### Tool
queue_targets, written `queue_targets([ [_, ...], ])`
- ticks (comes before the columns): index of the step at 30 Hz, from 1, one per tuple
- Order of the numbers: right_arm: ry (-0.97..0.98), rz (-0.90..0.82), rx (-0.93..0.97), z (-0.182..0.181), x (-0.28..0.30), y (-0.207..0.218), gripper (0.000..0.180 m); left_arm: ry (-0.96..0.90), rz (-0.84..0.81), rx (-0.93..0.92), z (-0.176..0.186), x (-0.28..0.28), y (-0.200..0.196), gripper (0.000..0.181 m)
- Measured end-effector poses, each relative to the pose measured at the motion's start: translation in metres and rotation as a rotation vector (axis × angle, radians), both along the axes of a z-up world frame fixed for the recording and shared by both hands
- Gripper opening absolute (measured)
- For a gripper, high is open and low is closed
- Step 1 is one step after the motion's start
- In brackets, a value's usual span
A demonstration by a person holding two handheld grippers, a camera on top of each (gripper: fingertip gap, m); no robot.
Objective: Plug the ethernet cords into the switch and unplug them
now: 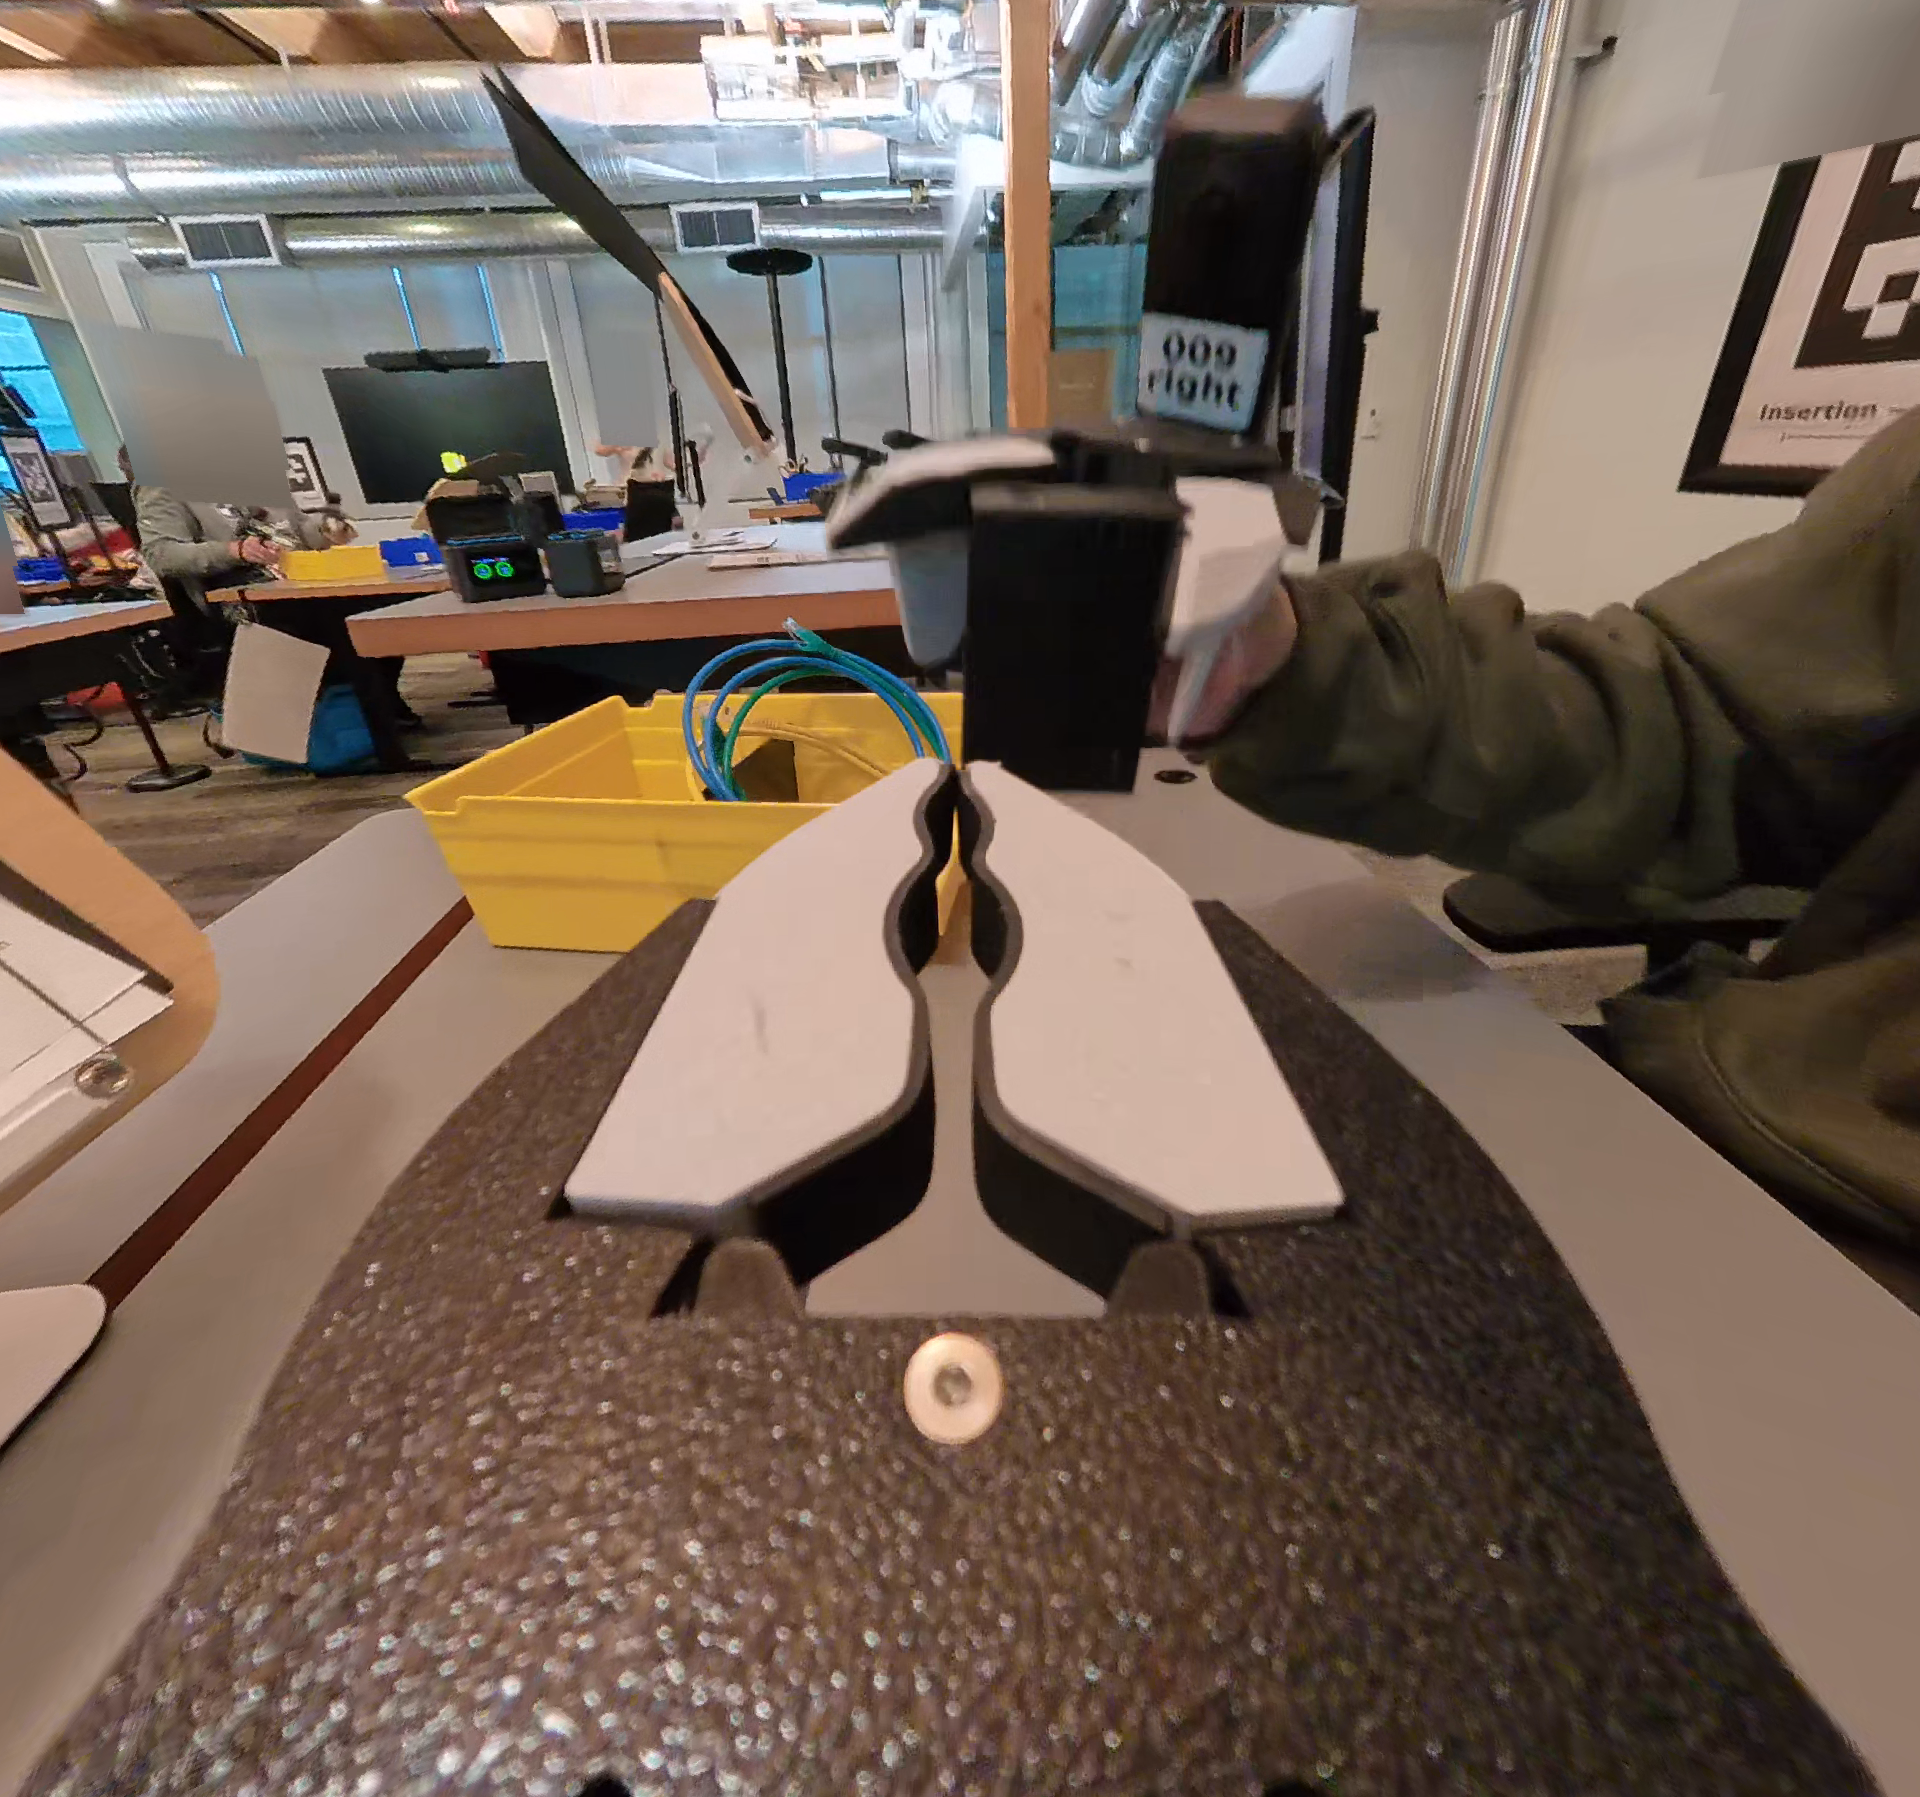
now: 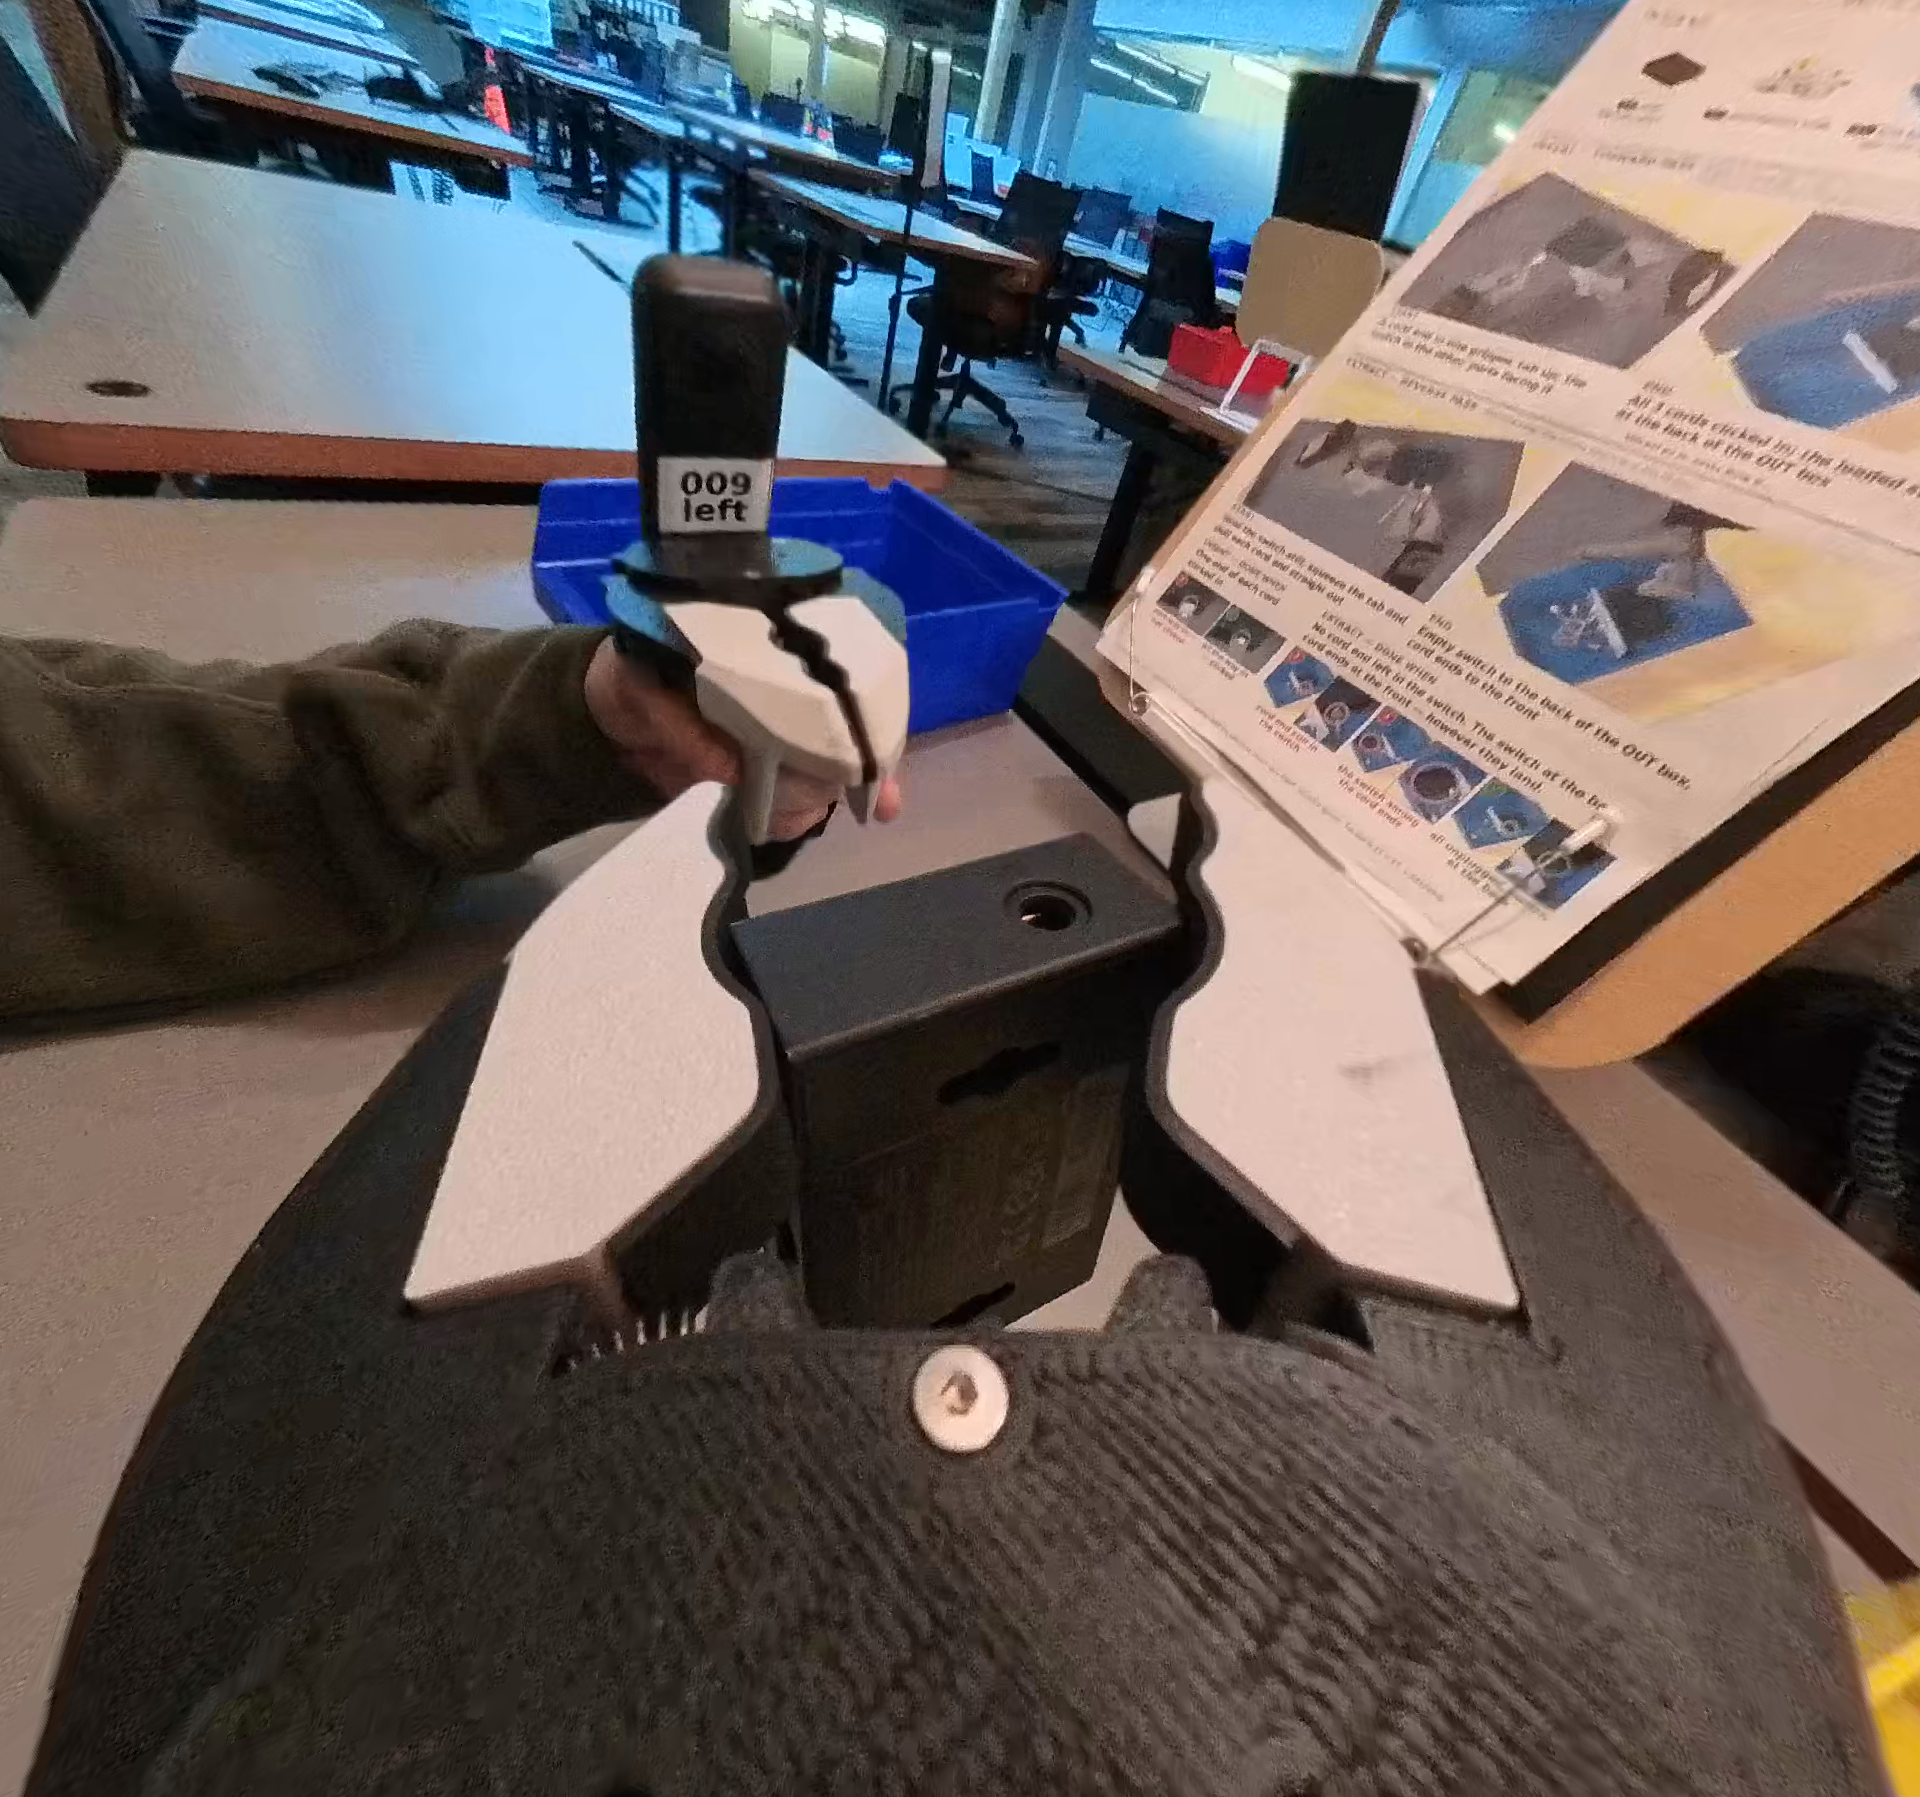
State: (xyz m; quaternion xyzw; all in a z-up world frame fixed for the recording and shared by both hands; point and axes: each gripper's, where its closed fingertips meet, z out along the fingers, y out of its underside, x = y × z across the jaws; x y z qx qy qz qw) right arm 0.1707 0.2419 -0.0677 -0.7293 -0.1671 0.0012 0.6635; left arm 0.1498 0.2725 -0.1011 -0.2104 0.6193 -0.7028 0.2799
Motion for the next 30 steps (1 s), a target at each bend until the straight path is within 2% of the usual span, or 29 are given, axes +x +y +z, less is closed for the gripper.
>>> queue_targets([
  [3,-0.003,-0.02,0.051,0.029,0.01,-0.007,0.079,0.0,-0.017,0.08,-0.004,-0.001,-0.013,0.0],
  [6,0.128,0.004,0.138,0.055,0.016,-0.014,0.08,0.007,-0.004,0.121,-0.004,0.001,-0.023,0.0],
  [7,0.162,0.019,0.166,0.06,0.016,-0.015,0.079,0.015,0.008,0.111,-0.002,0.003,-0.026,0.006],
  [9,0.207,0.015,0.204,0.063,0.015,-0.016,0.079,0.029,0.029,0.073,0.005,0.008,-0.036,0.028],
  [11,0.251,0.021,0.232,0.062,0.01,-0.014,0.079,0.029,0.064,0.062,0.01,0.013,-0.048,0.063],
  [12,0.281,0.028,0.242,0.059,0.008,-0.012,0.079,0.04,0.071,0.084,0.009,0.015,-0.055,0.073],
  [16,0.357,0.097,0.271,0.049,-0.011,-0.004,0.079,0.148,0.135,0.202,-0.011,0.028,-0.074,0.098],
  [18,0.371,0.12,0.276,0.047,-0.02,0.0,0.08,0.176,0.136,0.223,-0.018,0.031,-0.082,0.1],
  [19,0.373,0.128,0.271,0.045,-0.023,0.002,0.08,0.17,0.128,0.229,-0.02,0.031,-0.085,0.094],
  [20,0.37,0.121,0.273,0.045,-0.024,0.004,0.08,0.146,0.134,0.228,-0.02,0.032,-0.086,0.074],
  [24,0.309,0.129,0.202,0.039,-0.022,-0.002,0.081,0.077,0.169,0.272,-0.014,0.031,-0.079,0.07],
  [27,0.214,0.143,0.066,0.015,-0.018,-0.012,0.094,0.094,0.124,0.3,-0.012,0.022,-0.072,0.069],
  [30,0.153,0.236,-0.082,-0.007,-0.024,-0.027,0.1,0.14,0.073,0.376,-0.019,0.011,-0.063,0.068],
])
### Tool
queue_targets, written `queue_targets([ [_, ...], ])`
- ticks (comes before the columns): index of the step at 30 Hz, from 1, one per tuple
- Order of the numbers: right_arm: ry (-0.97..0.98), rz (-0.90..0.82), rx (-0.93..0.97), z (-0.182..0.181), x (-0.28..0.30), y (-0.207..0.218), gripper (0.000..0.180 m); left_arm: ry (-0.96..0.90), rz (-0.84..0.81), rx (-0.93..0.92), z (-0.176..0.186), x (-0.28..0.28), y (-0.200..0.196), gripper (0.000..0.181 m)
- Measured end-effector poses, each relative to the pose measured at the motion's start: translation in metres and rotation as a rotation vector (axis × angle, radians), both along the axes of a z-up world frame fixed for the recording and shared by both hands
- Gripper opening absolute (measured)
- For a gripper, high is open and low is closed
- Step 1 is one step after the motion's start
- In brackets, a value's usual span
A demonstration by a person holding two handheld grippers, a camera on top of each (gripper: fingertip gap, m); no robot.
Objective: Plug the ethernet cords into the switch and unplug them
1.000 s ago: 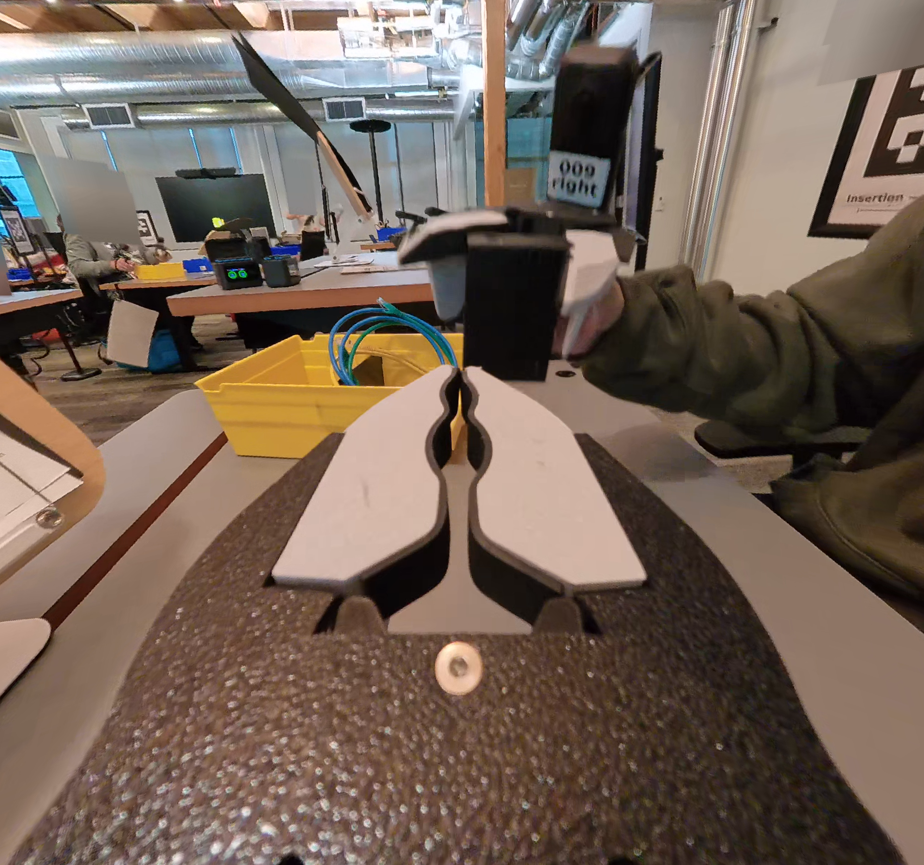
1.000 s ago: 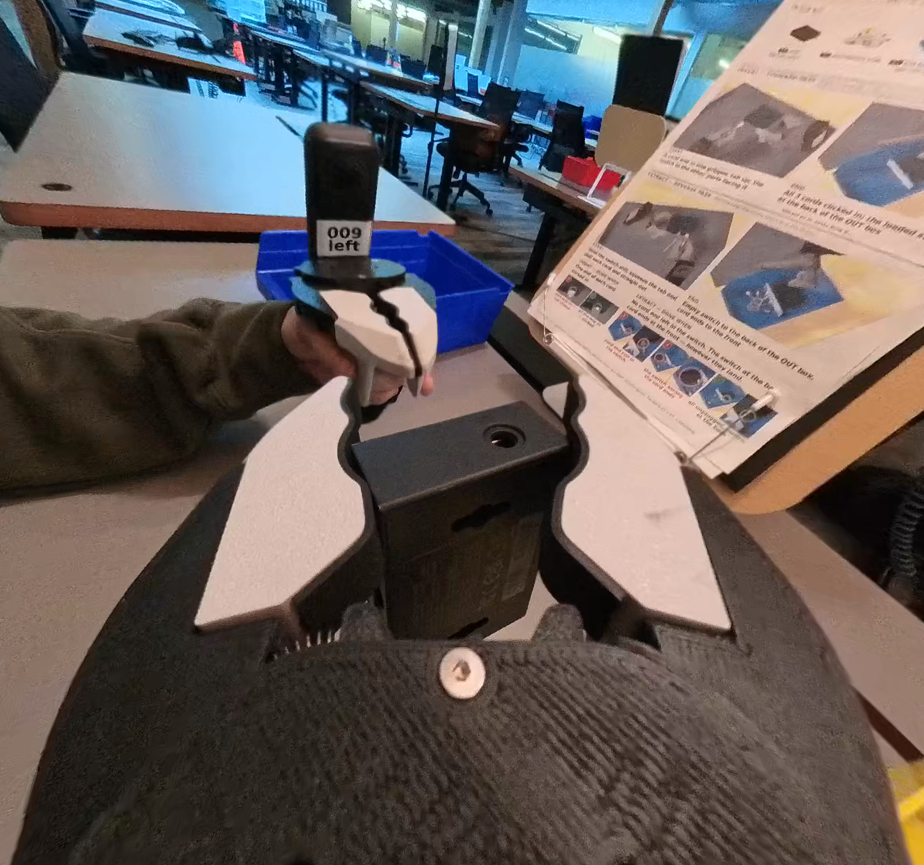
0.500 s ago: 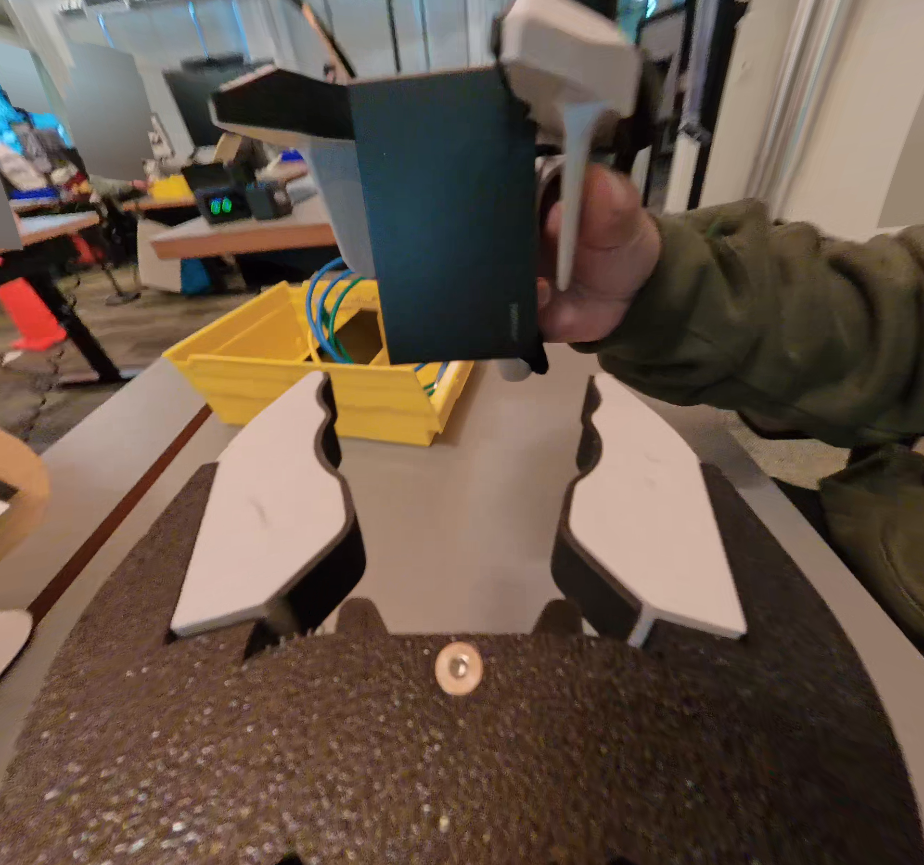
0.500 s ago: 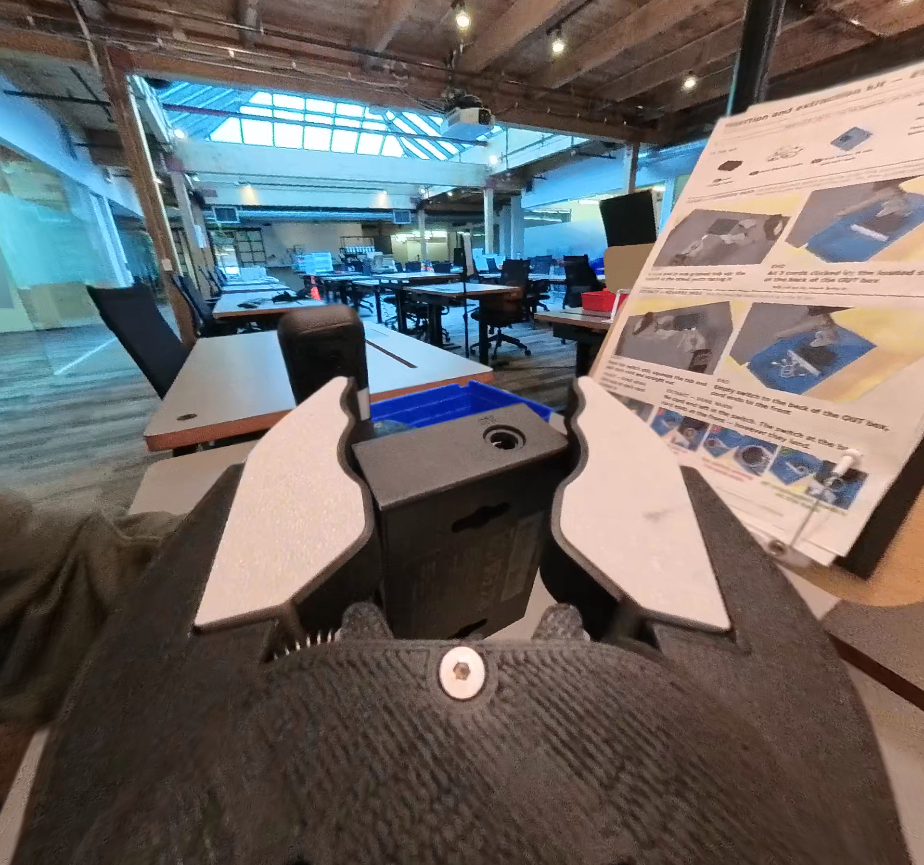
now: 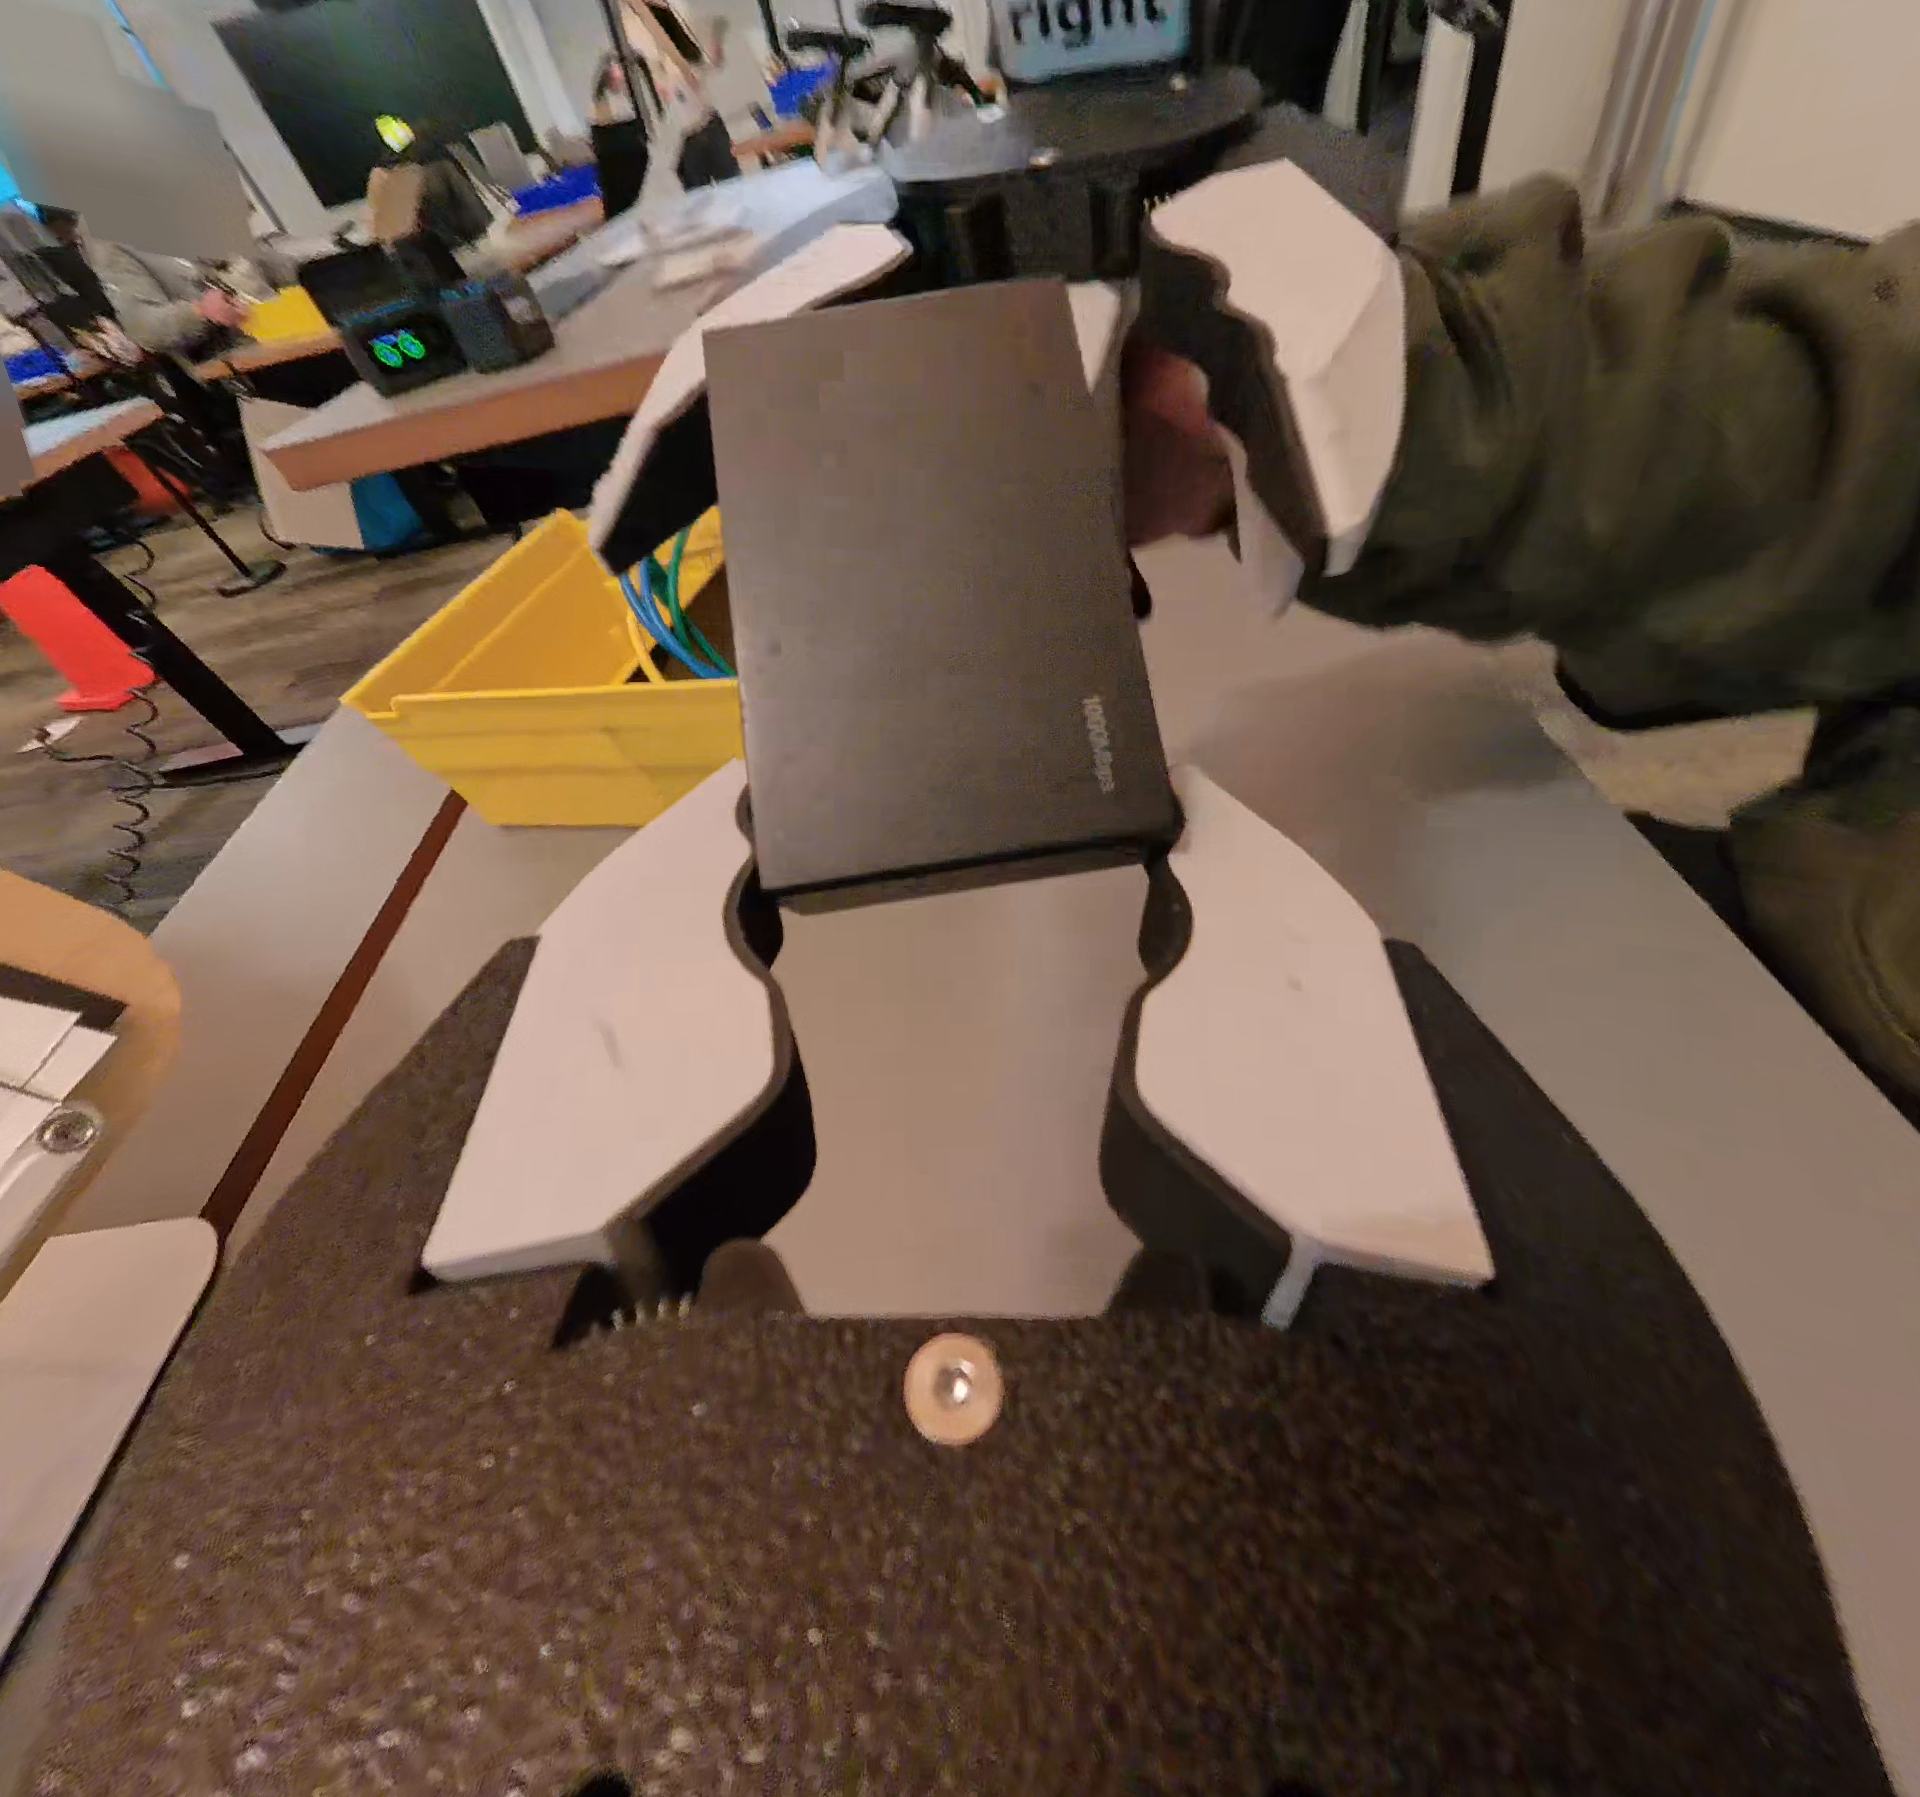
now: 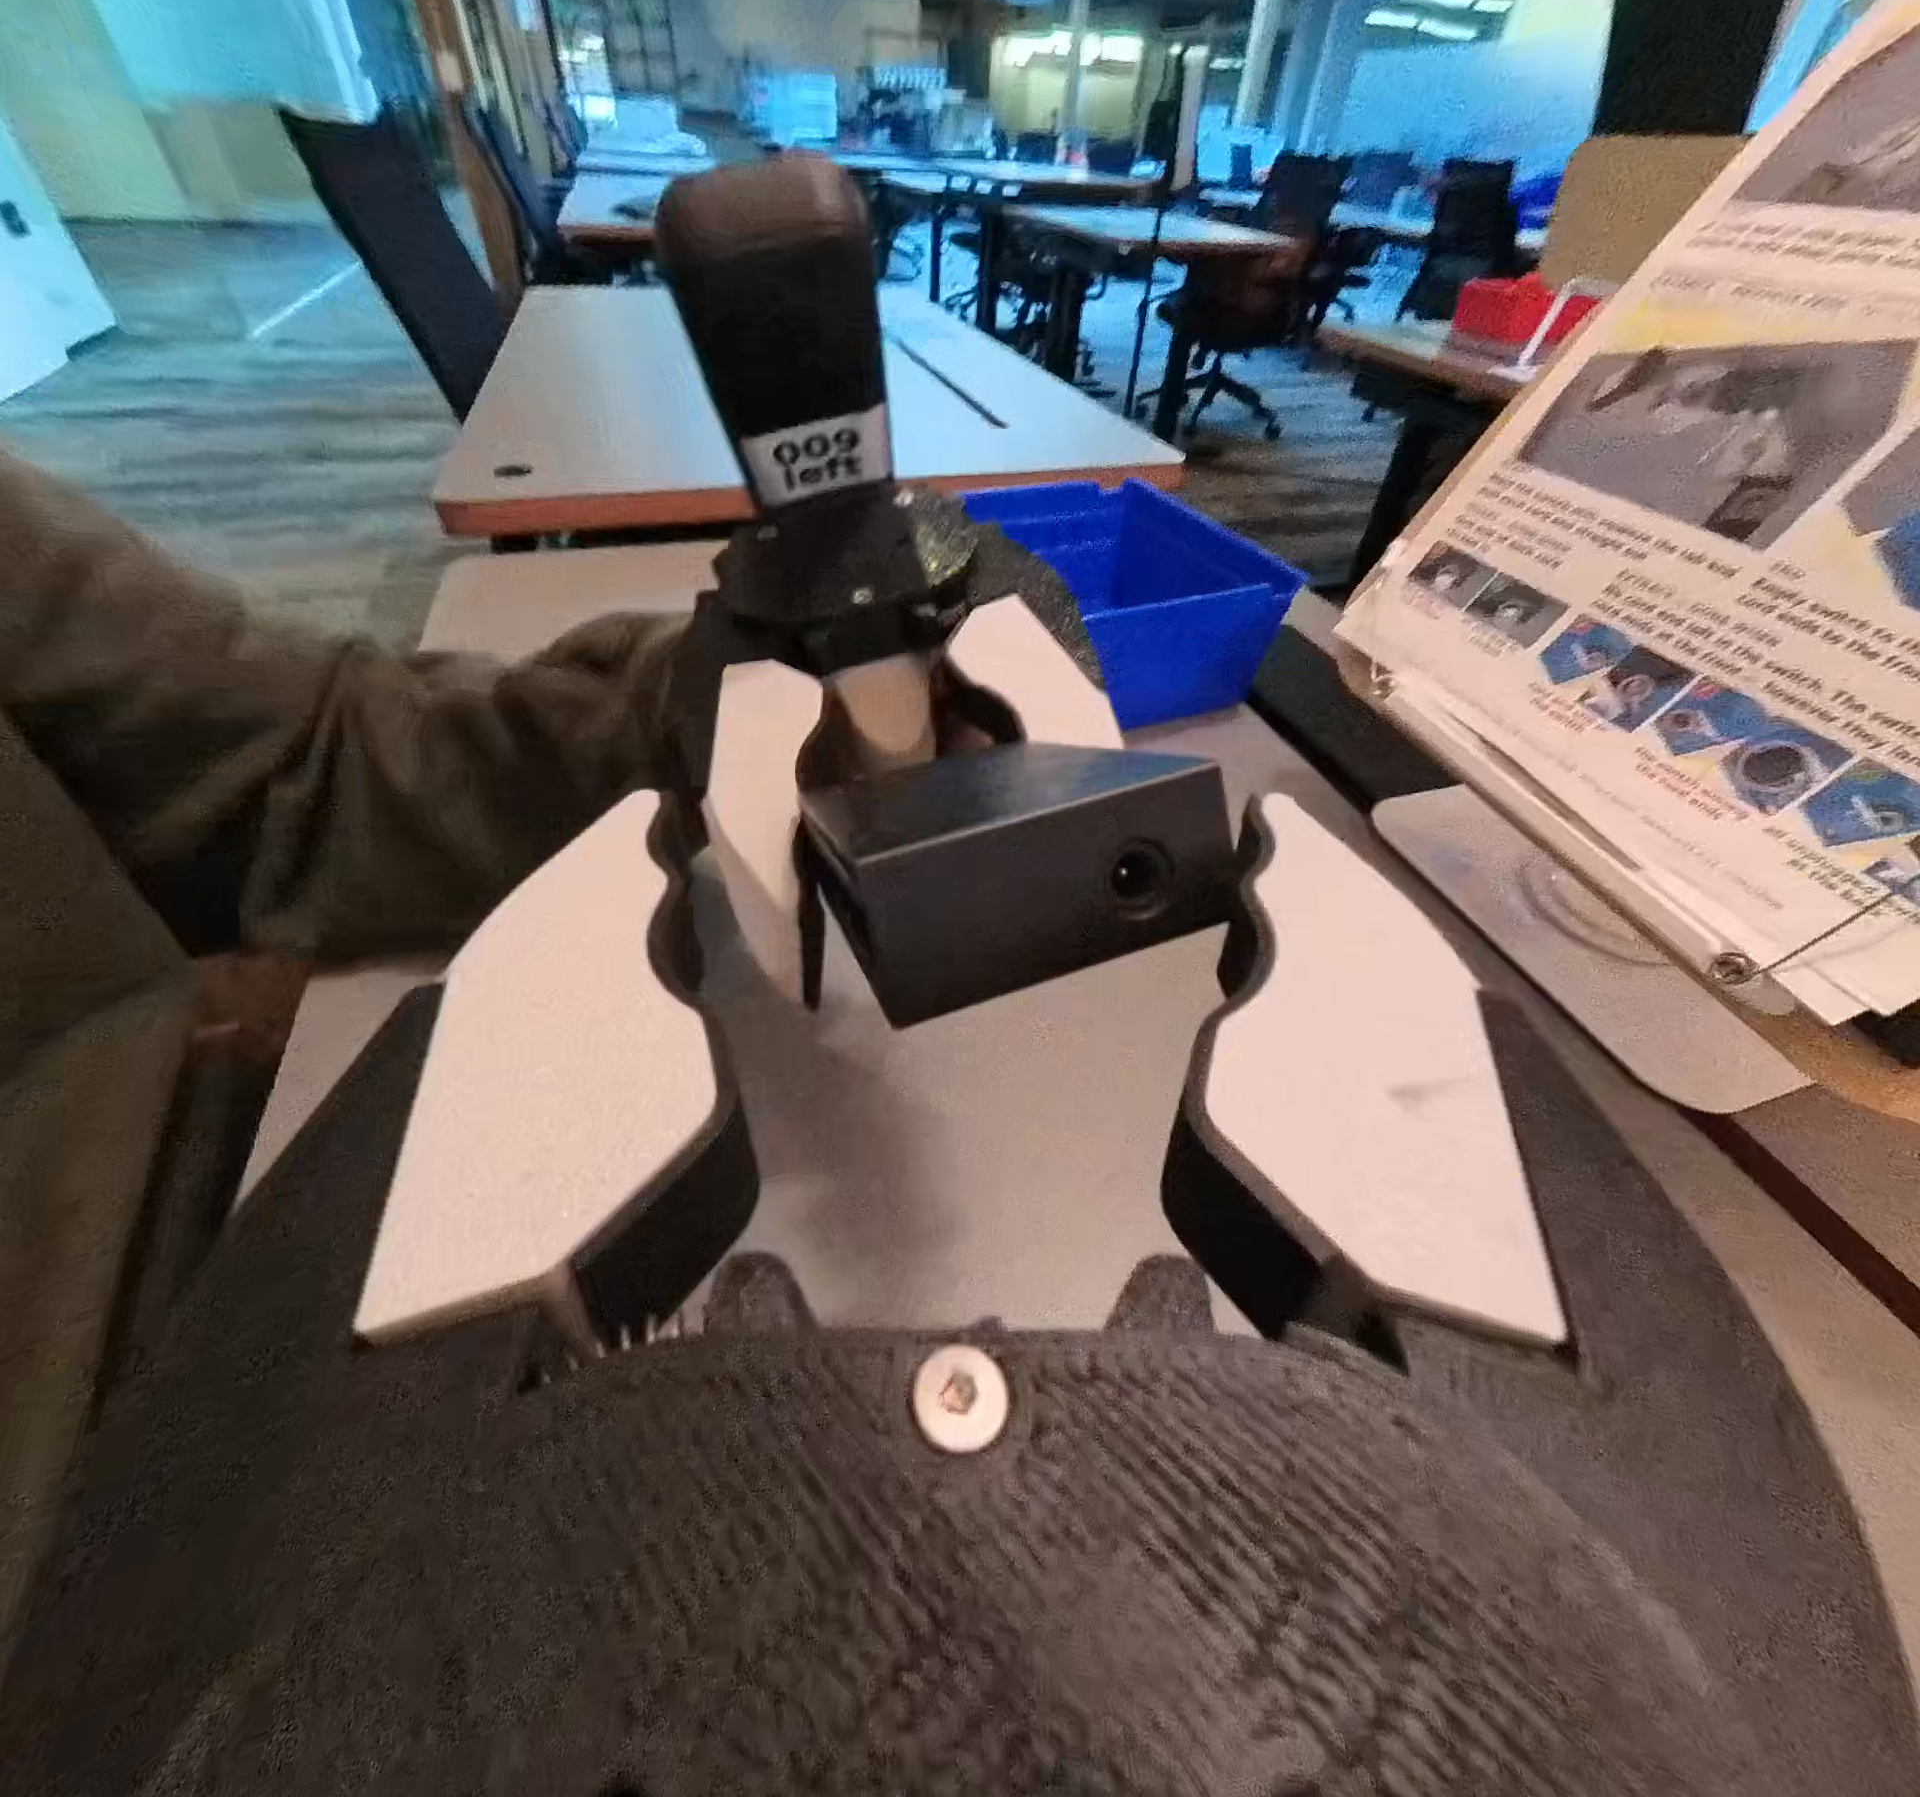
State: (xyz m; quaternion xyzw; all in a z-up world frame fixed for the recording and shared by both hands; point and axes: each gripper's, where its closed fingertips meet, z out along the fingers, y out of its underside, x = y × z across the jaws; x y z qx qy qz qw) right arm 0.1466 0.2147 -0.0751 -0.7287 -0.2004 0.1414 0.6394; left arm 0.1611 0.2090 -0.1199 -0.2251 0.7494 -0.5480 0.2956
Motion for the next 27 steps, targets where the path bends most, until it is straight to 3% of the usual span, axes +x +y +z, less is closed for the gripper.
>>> queue_targets([
  [5,-0.118,0.064,-0.067,-0.026,-0.013,-0.002,0.097,0.097,-0.132,0.072,-0.019,-0.018,-0.003,0.067],
  [7,-0.164,0.071,-0.111,-0.04,-0.015,-0.001,0.088,0.12,-0.176,0.088,-0.024,-0.024,-0.007,0.067],
  [8,-0.189,0.083,-0.122,-0.046,-0.017,-0.002,0.075,0.116,-0.187,0.099,-0.026,-0.025,-0.008,0.067],
  [13,-0.155,0.061,-0.094,-0.047,-0.016,-0.001,0.074,0.089,-0.211,0.034,-0.02,-0.025,-0.01,0.067],
  [15,-0.15,-0.03,-0.051,-0.043,-0.002,0.003,0.074,0.025,-0.109,-0.025,-0.011,-0.011,0.0,0.068],
  [18,-0.137,-0.198,-0.039,-0.027,0.049,0.003,0.074,-0.034,0.053,-0.124,0.006,0.006,0.024,0.079],
  [20,-0.174,-0.431,-0.054,-0.008,0.112,-0.003,0.074,-0.026,0.086,-0.144,0.007,0.007,0.033,0.08],
  [23,-0.257,-0.832,-0.241,0.0,0.234,-0.027,0.074,-0.005,0.118,-0.097,0.0,0.009,0.041,0.079],
  [25,-0.272,-0.895,-0.377,-0.012,0.294,-0.031,0.074,0.007,0.13,-0.055,-0.006,0.011,0.042,0.077],
  [27,-0.284,-0.839,-0.504,-0.035,0.328,-0.025,0.074,0.025,0.125,-0.011,-0.014,0.011,0.039,0.077],
])
